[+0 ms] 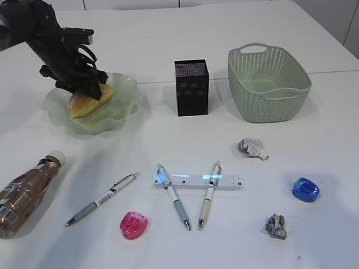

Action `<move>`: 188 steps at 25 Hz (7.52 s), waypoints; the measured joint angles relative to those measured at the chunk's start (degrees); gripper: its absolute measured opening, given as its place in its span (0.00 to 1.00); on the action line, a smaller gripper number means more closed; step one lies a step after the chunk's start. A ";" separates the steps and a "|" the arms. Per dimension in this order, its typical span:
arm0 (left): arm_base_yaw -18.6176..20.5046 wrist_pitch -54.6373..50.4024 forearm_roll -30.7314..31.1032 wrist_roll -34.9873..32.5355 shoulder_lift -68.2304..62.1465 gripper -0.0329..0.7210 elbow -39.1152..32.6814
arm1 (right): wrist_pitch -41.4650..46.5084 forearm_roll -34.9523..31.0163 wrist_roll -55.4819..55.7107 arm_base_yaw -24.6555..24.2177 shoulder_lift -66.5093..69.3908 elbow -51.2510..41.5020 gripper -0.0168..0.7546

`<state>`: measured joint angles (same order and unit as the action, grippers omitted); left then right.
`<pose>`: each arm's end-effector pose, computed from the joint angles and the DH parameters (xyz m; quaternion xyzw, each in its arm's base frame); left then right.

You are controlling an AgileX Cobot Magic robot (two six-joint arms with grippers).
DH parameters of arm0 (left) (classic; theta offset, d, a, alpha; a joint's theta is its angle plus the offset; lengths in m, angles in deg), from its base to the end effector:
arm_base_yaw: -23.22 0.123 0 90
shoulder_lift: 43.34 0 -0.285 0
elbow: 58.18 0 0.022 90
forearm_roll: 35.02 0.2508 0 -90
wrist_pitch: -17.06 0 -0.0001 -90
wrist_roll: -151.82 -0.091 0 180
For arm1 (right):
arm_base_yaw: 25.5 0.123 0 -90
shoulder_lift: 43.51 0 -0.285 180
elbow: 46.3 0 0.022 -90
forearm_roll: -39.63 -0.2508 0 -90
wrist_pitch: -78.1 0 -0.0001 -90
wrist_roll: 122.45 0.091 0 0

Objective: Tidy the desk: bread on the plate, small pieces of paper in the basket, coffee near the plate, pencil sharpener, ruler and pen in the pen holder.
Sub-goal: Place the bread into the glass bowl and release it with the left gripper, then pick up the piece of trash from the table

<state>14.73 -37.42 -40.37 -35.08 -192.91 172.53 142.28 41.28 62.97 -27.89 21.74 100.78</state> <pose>0.5308 -0.0862 0.1694 0.1127 0.9656 -0.0464 0.2297 0.1593 -0.0090 0.2812 0.0631 0.9861 -0.0097 0.1537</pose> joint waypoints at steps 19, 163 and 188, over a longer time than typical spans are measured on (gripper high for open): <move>0.50 2.70 -5.93 0.40 -2.02 0.86 0.00 | 0.00 -0.31 1.99 0.00 0.00 0.00 0.75; 2.60 -17.51 2.21 2.81 48.24 0.83 -20.51 | -19.77 -10.54 -7.66 21.68 47.77 10.78 0.74; 2.60 -17.61 2.21 2.81 48.24 0.83 -20.51 | -20.08 -10.46 -7.66 21.68 49.08 10.78 0.74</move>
<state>17.33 -55.03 -38.16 -32.28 -144.66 152.02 122.20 30.82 55.31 -6.22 70.81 111.56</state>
